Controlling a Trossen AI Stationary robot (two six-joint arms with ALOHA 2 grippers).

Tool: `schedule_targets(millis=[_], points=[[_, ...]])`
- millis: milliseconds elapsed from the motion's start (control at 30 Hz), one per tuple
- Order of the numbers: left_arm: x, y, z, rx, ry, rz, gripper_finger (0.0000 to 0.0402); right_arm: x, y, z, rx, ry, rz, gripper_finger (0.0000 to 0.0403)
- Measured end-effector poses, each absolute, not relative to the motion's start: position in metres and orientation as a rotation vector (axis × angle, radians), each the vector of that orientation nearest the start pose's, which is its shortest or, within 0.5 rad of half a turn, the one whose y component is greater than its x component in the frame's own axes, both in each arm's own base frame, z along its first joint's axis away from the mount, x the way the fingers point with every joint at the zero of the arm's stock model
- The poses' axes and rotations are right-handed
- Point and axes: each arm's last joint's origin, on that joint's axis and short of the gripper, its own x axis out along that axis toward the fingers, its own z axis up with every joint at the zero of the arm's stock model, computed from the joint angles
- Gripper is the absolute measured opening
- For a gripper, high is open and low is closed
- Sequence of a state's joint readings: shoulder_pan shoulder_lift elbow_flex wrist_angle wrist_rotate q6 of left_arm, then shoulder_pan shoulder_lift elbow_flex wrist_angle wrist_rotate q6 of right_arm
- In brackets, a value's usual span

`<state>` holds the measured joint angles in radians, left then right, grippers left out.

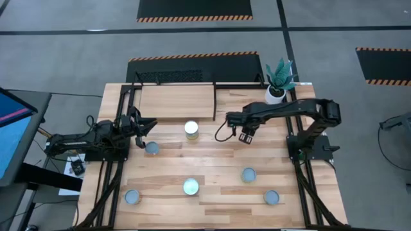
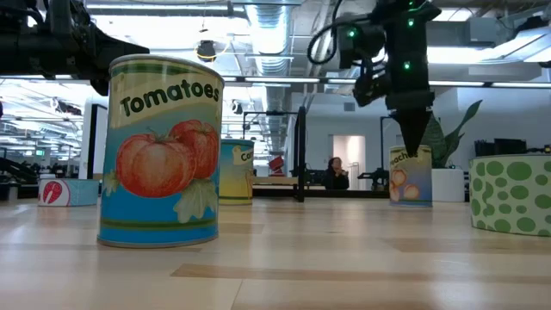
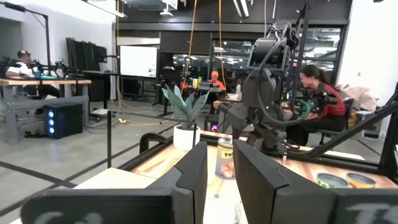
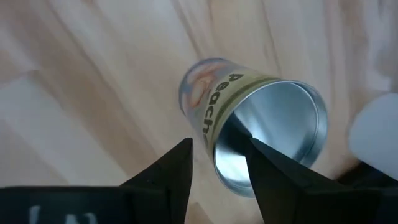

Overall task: Pick and place cans onto a shelf
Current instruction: Put the peach can on the shelf

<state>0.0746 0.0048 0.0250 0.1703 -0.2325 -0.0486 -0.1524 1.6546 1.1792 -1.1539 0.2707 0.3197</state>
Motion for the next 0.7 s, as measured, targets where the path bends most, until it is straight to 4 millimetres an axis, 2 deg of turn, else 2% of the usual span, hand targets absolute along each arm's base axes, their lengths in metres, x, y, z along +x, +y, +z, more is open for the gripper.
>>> schedule_targets(millis=[100,233,367,533,700], points=[[0.093,0.014,0.188,-0.063,-0.198,0.301,0.0068,0.280,-0.051,0.205,0.114,1.580,-0.642,0.0169],[0.093,0.014,0.188,-0.063,-0.198,0.301,0.0068,0.280,-0.052,0.205,0.115,1.556,-0.693,0.0150],[0.093,0.014,0.188,-0.063,-0.198,0.301,0.0068,0.278,-0.051,0.210,0.134,1.527,-0.706,0.0103],[0.093,0.014,0.188,-0.063,-0.198,0.301,0.0068,0.276,-0.050,0.215,0.154,1.501,-0.695,0.0020],[0.093,0.014,0.188,-0.063,-0.199,0.301,0.0068,0.278,-0.050,0.219,0.147,1.506,-0.672,0.0007]])
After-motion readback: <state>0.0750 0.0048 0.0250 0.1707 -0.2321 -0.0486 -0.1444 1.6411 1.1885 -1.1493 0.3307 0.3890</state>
